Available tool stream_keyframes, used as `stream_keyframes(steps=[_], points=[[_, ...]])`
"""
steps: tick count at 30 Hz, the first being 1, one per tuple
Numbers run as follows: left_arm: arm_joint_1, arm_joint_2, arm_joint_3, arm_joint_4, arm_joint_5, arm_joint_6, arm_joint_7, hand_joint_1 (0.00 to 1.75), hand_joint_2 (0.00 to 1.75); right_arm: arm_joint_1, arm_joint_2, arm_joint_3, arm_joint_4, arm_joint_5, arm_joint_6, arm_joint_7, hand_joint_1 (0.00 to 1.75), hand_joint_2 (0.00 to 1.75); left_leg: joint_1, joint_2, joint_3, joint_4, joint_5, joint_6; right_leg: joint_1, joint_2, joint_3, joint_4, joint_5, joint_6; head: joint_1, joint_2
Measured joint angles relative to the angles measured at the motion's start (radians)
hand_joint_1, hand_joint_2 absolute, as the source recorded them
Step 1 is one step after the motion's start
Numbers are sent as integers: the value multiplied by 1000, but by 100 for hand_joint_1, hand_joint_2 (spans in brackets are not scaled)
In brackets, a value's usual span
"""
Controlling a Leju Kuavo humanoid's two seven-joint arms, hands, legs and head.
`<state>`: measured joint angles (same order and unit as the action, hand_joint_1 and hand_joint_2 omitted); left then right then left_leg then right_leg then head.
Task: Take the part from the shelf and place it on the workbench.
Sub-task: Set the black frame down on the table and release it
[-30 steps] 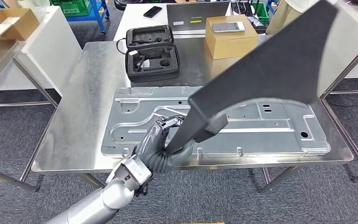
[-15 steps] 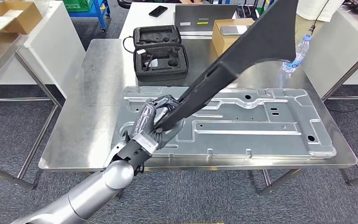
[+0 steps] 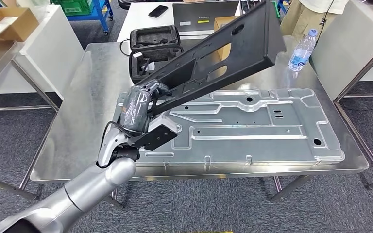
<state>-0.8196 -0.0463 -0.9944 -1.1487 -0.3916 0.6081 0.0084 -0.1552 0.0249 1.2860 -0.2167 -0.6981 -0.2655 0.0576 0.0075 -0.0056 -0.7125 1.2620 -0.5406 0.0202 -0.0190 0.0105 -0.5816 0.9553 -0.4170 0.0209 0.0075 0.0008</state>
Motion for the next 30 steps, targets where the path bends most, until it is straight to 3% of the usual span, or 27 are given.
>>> stream_keyframes(steps=[1,3,5,9,11,13,14,15,16,18,20,23,25,28,29,30], points=[[-6,2,-4,7,-41,0,38,175,175,0,0,0,0,2,0,0,0,0,0,0,18,-50,34,3,0,2,2,0,-1,0,0,0],[-23,5,-12,20,-101,0,89,175,175,0,0,0,0,4,0,0,0,0,-3,0,87,-203,107,12,2,4,5,1,-3,3,0,0],[-43,6,-21,35,-166,-4,137,175,175,-2,1,0,0,5,-1,1,0,0,-8,-1,128,-294,136,18,6,4,4,1,-5,8,0,0],[-66,7,-42,70,-330,-32,255,175,175,-2,1,0,0,5,-3,3,0,0,-6,-1,134,-311,139,33,4,4,-2,14,-16,25,1,0],[-75,5,-51,81,-365,-40,274,175,175,-2,1,0,0,5,-4,5,0,0,-1,0,138,-315,143,41,3,1,-42,106,-70,33,4,0],[-81,4,-61,93,-382,-55,288,175,175,-1,1,0,0,5,-4,6,0,0,-2,1,138,-315,142,44,3,1,-112,253,-132,38,7,0],[-81,4,-66,99,-394,-70,298,175,175,0,1,0,0,5,-4,7,0,0,-2,1,138,-315,142,44,2,1,-136,299,-144,39,7,0],[-81,4,-70,104,-409,-90,310,175,175,0,1,0,0,4,-4,8,0,0,-2,1,139,-315,142,44,2,0,-143,307,-135,40,7,0],[-82,4,-75,108,-428,-112,325,175,175,1,1,0,0,4,-4,9,0,0,-2,0,140,-314,141,43,1,0,-128,271,-108,40,7,0],[-84,2,-84,116,-474,-163,361,175,175,0,1,0,0,4,-4,11,0,0,-3,-1,144,-313,138,39,-1,-2,-54,117,-35,40,7,0],[-89,-2,-92,125,-521,-215,397,175,175,-1,1,0,0,4,-6,11,0,0,-8,-2,144,-311,134,32,1,-2,-5,13,-1,34,6,0],[-93,-7,-105,136,-552,-255,424,175,175,1,1,-1,0,4,-7,12,0,0,-8,-1,141,-308,130,20,5,0,-3,2,1,19,6,0],[-95,-8,-115,143,-566,-273,435,175,175,1,2,-1,-1,4,-8,12,0,0,-4,0,122,-268,101,10,2,1,-3,0,4,7,4,0],[-98,-10,-129,156,-615,-335,482,175,175,2,3,-1,-1,5,-10,13,0,0,-1,0,29,-60,5,-2,1,0,-3,0,4,-2,1,0],[-96,-11,-133,161,-632,-357,501,175,175,2,4,-1,-1,5,-11,14,0,0,-1,0,2,-3,-11,-3,2,1,-3,0,4,-3,0,0],[-94,-11,-138,166,-646,-375,517,175,175,3,4,-1,-1,7,-11,15,0,0,-1,0,-8,14,-8,-2,2,1,-3,0,3,-3,0,0]])
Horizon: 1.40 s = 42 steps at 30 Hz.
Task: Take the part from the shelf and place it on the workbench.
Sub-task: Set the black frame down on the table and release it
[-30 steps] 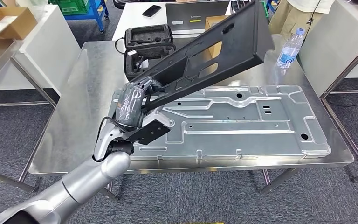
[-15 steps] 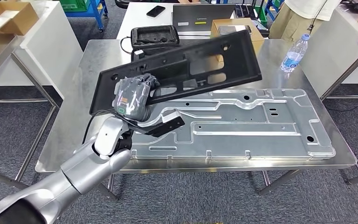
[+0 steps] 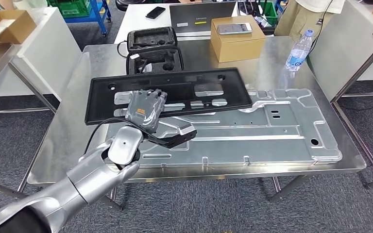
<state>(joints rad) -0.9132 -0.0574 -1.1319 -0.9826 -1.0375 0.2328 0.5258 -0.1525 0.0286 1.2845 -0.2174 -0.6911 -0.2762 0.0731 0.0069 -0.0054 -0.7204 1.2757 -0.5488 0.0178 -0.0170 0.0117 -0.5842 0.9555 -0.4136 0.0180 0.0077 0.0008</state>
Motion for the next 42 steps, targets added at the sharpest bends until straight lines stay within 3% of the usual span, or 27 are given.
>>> stream_keyframes(steps=[1,4,6,8,10,11,13,14,15,16,17,19,21,24,25,26,29,30,31,32,34,36,39,41,42], points=[[1,0,-3,6,-9,-14,12,175,175,0,0,0,0,4,0,2,0,0,0,0,10,-27,22,3,1,1,0,0,0,0,0,0],[-3,0,-5,20,-15,-32,35,175,175,-4,5,0,-1,26,0,13,0,0,-6,1,109,-249,122,21,6,3,1,1,-2,2,0,0],[-1,11,-3,25,-11,-36,44,175,175,-5,12,0,-2,42,0,22,0,0,-10,2,143,-320,141,26,9,4,-2,2,-2,5,0,0],[9,33,0,26,-7,-46,54,175,175,-5,19,0,-2,56,-1,30,0,0,-11,2,146,-325,143,26,9,5,-4,4,-2,10,1,0],[19,57,6,26,-2,-60,65,175,175,-4,22,1,-3,64,-3,34,0,0,-7,2,148,-329,147,32,6,1,-12,27,-21,18,2,0],[22,68,10,24,1,-68,70,175,175,-5,23,1,-4,67,-4,35,0,0,-3,2,150,-331,148,35,6,-1,-27,67,-46,23,3,0],[33,93,19,15,6,-83,80,175,175,-4,24,1,-4,70,-6,34,0,0,-1,1,152,-332,149,38,5,-4,-87,203,-112,29,5,0],[40,106,23,11,10,-92,83,175,175,-3,25,1,-5,71,-7,34,0,0,-1,1,152,-332,149,38,4,-4,-118,268,-134,31,6,0],[49,119,27,8,14,-101,87,175,175,0,25,1,-5,70,-8,34,0,0,0,0,153,-331,149,38,2,-4,-136,302,-137,32,6,0],[56,129,29,7,18,-109,89,175,175,3,25,1,-5,68,-8,33,0,0,1,-1,153,-331,149,37,0,-5,-135,297,-122,34,6,0],[62,137,33,7,23,-115,90,175,175,6,25,1,-5,66,-8,32,0,0,4,-2,154,-329,147,34,-3,-5,-113,249,-91,36,6,0],[66,149,42,4,30,-124,91,175,175,8,27,1,-5,63,-8,31,0,0,6,-5,153,-322,141,24,-8,-5,-45,106,-30,40,6,0],[66,160,51,2,37,-128,91,175,175,10,31,1,-5,62,-7,30,0,0,5,-6,149,-316,137,11,-8,-3,-9,30,-13,36,6,0],[70,173,55,2,40,-129,88,175,175,15,35,1,-5,60,-7,29,0,0,7,-6,146,-312,134,1,-2,0,-10,28,-14,16,5,0],[70,176,57,1,40,-129,86,175,175,16,36,1,-5,60,-7,28,0,0,9,-4,137,-294,121,-2,-2,0,-10,27,-13,9,4,0],[71,178,59,1,41,-129,82,175,175,16,37,1,-5,60,-7,27,0,0,11,-3,120,-255,98,-6,-3,0,-10,26,-12,3,4,0],[74,180,64,2,43,-128,72,175,175,15,38,1,-5,56,-8,19,0,0,10,-1,30,-55,9,-11,2,-1,-11,26,-12,-6,2,0],[76,179,64,2,45,-127,64,175,175,15,38,1,-5,52,-9,16,0,0,9,-1,10,-14,-1,-9,4,0,-11,26,-12,-6,2,0],[77,177,64,3,48,-125,53,175,175,15,37,1,-5,45,-10,13,0,0,8,-2,8,-11,8,-5,7,1,-10,27,-12,-6,1,0],[75,173,64,6,52,-122,40,175,175,15,37,0,-5,38,-11,8,0,0,5,-2,24,-49,34,2,9,2,-10,27,-12,-6,1,0],[61,154,63,25,62,-107,9,175,175,14,36,-2,-5,23,-11,-3,0,0,-5,-2,91,-193,99,26,14,3,-10,26,-12,-6,1,0],[40,124,62,60,76,-85,-18,175,175,13,33,-6,-5,13,-7,-13,0,0,-16,-1,133,-288,131,44,16,-1,-13,27,-11,-3,1,0],[21,77,57,118,97,-67,-45,175,175,12,27,-10,-5,7,2,-21,0,0,-19,1,140,-310,137,47,14,-5,-16,25,-9,8,1,0],[13,51,53,152,107,-60,-54,175,175,13,23,-13,-5,7,7,-21,0,0,-11,3,148,-326,147,49,14,-6,-30,58,-34,18,2,0],[9,39,52,169,112,-56,-59,131,175,13,19,-14,-5,7,9,-21,0,0,-7,4,152,-332,150,50,14,-6,-51,106,-62,23,4,0]])
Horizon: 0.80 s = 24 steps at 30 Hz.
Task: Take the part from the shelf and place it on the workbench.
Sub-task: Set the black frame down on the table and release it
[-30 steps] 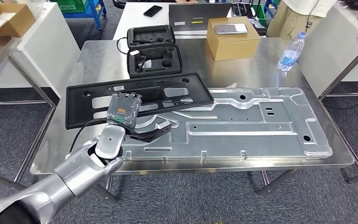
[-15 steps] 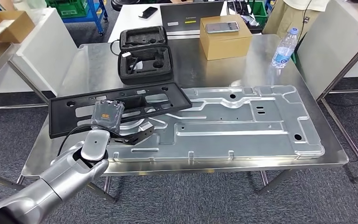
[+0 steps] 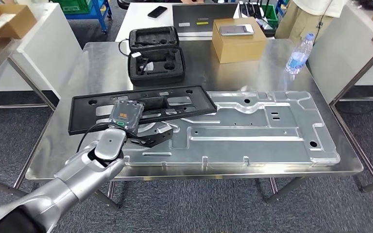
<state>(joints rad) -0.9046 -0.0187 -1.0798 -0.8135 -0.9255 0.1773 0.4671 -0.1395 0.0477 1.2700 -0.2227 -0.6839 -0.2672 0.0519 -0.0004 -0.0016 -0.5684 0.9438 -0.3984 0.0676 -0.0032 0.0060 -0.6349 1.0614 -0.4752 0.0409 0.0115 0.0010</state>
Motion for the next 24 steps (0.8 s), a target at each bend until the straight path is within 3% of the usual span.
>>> stream_keyframes(steps=[2,3,4,5,8,10,12,14,17,19,20,22,24], points=[[-6,-18,-3,31,12,6,-8,44,175,1,-5,-2,0,2,2,0,0,0,0,0,1,-1,1,3,-3,0,-62,134,-61,9,2,0],[-5,-24,-4,44,18,6,-11,0,175,2,-8,-2,0,3,2,0,0,0,0,1,1,-1,1,3,-6,0,-86,183,-75,12,3,0],[-5,-29,-5,55,26,6,-16,0,175,2,-10,-2,0,4,2,1,0,0,0,1,1,0,1,2,-8,0,-94,198,-71,15,3,0],[-4,-33,-6,65,31,6,-20,0,175,3,-12,-2,0,4,1,1,0,0,1,1,1,0,0,1,-10,0,-80,168,-47,17,3,0],[-7,-44,-6,85,46,6,-34,0,175,1,-17,-3,0,5,0,0,0,0,-1,-1,2,6,-6,-9,-15,-1,21,-38,44,16,3,0],[-8,-49,-5,93,85,16,-55,0,175,1,-18,-3,0,5,-2,0,0,0,-6,-2,-1,9,-8,-17,-13,-1,47,-92,54,8,2,0],[-3,-55,3,98,174,29,-103,0,87,3,-18,-3,0,5,-3,-1,0,0,-5,-1,-2,10,-10,-25,-12,0,46,-94,57,-4,1,0],[8,-62,25,100,311,33,-181,0,0,4,-19,-4,0,8,-5,-2,0,0,-1,-1,-18,44,-35,-36,-14,0,46,-97,60,-15,0,0],[26,-71,58,100,467,28,-270,0,0,4,-20,-4,0,12,-6,-3,0,0,5,-1,-103,235,-127,-52,-16,0,47,-98,60,-26,-4,0],[40,-75,68,100,524,21,-290,0,0,6,-21,-4,0,12,-6,-3,0,0,7,-1,-144,320,-146,-56,-16,1,47,-98,60,-26,-4,0],[45,-78,72,100,549,17,-296,0,0,7,-21,-4,0,11,-6,-3,0,0,8,-1,-138,304,-129,-55,-16,2,48,-98,60,-26,-4,0],[49,-85,75,96,590,13,-304,0,0,8,-22,-4,0,10,-6,-5,0,0,8,-1,-74,168,-60,-49,-16,3,51,-98,60,-25,-4,0],[48,-92,75,83,621,16,-303,0,0,9,-22,-5,0,9,-7,-9,0,0,3,-2,-12,42,-18,-41,-12,3,50,-97,58,-20,-4,0]])
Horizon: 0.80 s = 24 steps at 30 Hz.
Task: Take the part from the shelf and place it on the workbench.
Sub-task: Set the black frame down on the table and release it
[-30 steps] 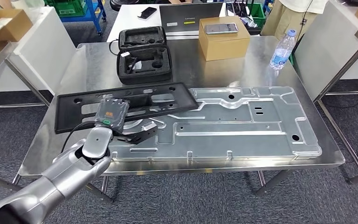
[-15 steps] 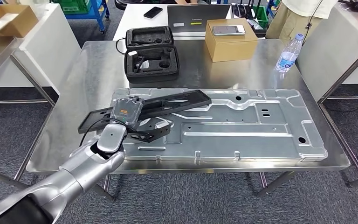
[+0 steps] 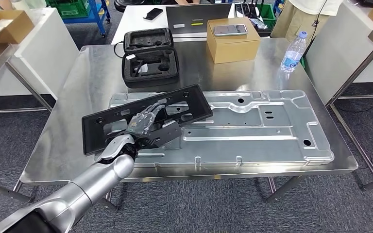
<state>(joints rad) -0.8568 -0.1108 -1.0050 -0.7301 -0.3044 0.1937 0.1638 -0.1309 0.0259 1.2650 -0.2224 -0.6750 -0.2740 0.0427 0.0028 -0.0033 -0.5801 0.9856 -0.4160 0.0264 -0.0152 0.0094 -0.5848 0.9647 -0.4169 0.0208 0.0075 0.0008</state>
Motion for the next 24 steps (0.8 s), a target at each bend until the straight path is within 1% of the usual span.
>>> stream_keyframes(steps=[1,2,3,4,5,6,7,8,9,10,11,12,13,14,15,16,17,18,19,20,21,22,23,24], points=[[0,-2,-2,-8,11,5,3,0,0,1,0,0,0,-1,-1,-2,0,0,-3,0,13,-26,5,3,1,0,-1,0,0,4,0,0],[0,-4,-4,-17,16,14,8,0,0,2,0,-1,0,-3,-1,-4,0,0,-6,-1,15,-31,3,6,2,0,-1,-1,1,8,1,0],[1,-6,-6,-26,16,27,14,0,0,3,0,-1,0,-3,-1,-5,0,0,-5,-1,15,-33,5,10,1,0,-1,-2,2,14,1,0],[2,-7,-8,-37,13,44,19,0,0,4,-1,-1,0,-2,-2,-5,0,0,-4,-1,17,-37,8,15,0,-1,-1,0,-1,19,1,0],[2,-9,-10,-49,10,61,24,0,0,6,-2,-1,0,-1,-2,-5,0,0,-1,-1,20,-43,12,22,0,-1,-7,16,-15,23,2,0],[2,-12,-11,-62,9,73,28,0,0,7,-3,-1,0,0,-2,-5,0,0,3,-1,23,-48,15,27,1,-1,-22,54,-39,27,3,0],[2,-14,-13,-74,11,80,33,0,0,8,-4,-1,0,1,-2,-5,0,0,4,0,25,-50,17,30,-1,-2,-47,112,-72,29,5,0],[4,-15,-15,-84,15,85,35,0,0,9,-5,-1,0,2,-2,-5,0,0,5,0,25,-51,17,32,-1,-2,-78,182,-107,32,6,0],[7,-16,-18,-94,21,86,35,0,0,11,-7,-2,0,1,-2,-5,0,0,5,0,25,-50,17,32,-2,-2,-107,244,-131,35,6,0],[10,-16,-22,-103,31,88,30,0,0,13,-9,-2,0,0,-2,-5,0,0,5,0,25,-50,17,32,-3,-2,-124,279,-139,37,7,0],[13,-16,-25,-114,46,88,20,0,0,14,-10,-3,0,-2,-3,-6,0,0,6,0,25,-49,16,32,-6,-2,-122,276,-127,40,7,0],[16,-16,-28,-128,66,88,8,0,0,15,-12,-4,0,-3,-5,-7,0,0,7,-1,26,-47,15,30,-9,-3,-100,231,-98,42,7,0],[18,-16,-31,-144,88,86,-7,0,0,15,-14,-4,0,-4,-6,-8,0,0,9,-1,26,-44,12,26,-12,-4,-64,161,-62,45,7,0],[20,-16,-33,-162,113,82,-21,0,0,14,-15,-5,0,-6,-7,-8,0,0,7,-2,24,-38,8,20,-14,-4,-30,93,-36,48,7,0],[22,-16,-35,-180,138,78,-33,0,0,13,-15,-5,0,-7,-9,-9,0,0,6,-3,21,-31,5,14,-16,-3,-7,44,-20,46,7,0],[24,-16,-37,-199,165,74,-44,0,0,13,-16,-5,0,-9,-10,-10,0,0,3,-3,18,-26,3,8,-16,-2,4,20,-16,43,6,0],[27,-17,-39,-219,192,70,-53,0,0,13,-16,-6,0,-12,-11,-10,0,0,1,-3,16,-24,2,5,-14,0,3,18,-19,38,5,0],[32,-17,-42,-239,218,67,-61,0,0,14,-16,-7,0,-14,-12,-10,0,0,2,-3,14,-23,2,3,-13,1,0,19,-17,31,4,0],[37,-17,-45,-257,242,65,-67,0,0,15,-17,-9,0,-17,-12,-9,0,0,4,-3,13,-20,-1,0,-13,1,-1,19,-15,26,4,0],[41,-17,-47,-274,264,62,-73,0,0,15,-18,-11,0,-19,-13,-9,0,0,6,-2,7,-6,-14,-3,-13,1,-1,19,-14,21,3,0],[45,-17,-49,-292,286,58,-79,0,0,15,-19,-13,0,-21,-13,-9,0,0,8,-2,-8,29,-38,-8,-14,1,-2,18,-12,16,3,0],[49,-17,-52,-308,309,54,-86,0,0,15,-19,-14,0,-23,-13,-9,0,0,9,-2,-31,85,-71,-12,-13,1,-3,18,-10,12,2,0],[54,-17,-54,-325,336,49,-92,0,0,15,-19,-15,0,-24,-14,-9,0,0,9,-1,-62,159,-108,-15,-12,0,-5,18,-9,9,1,0],[60,-17,-56,-340,365,44,-100,0,0,15,-19,-15,0,-26,-15,-9,0,0,9,-1,-92,231,-138,-17,-10,-1,-6,18,-9,7,1,0]])
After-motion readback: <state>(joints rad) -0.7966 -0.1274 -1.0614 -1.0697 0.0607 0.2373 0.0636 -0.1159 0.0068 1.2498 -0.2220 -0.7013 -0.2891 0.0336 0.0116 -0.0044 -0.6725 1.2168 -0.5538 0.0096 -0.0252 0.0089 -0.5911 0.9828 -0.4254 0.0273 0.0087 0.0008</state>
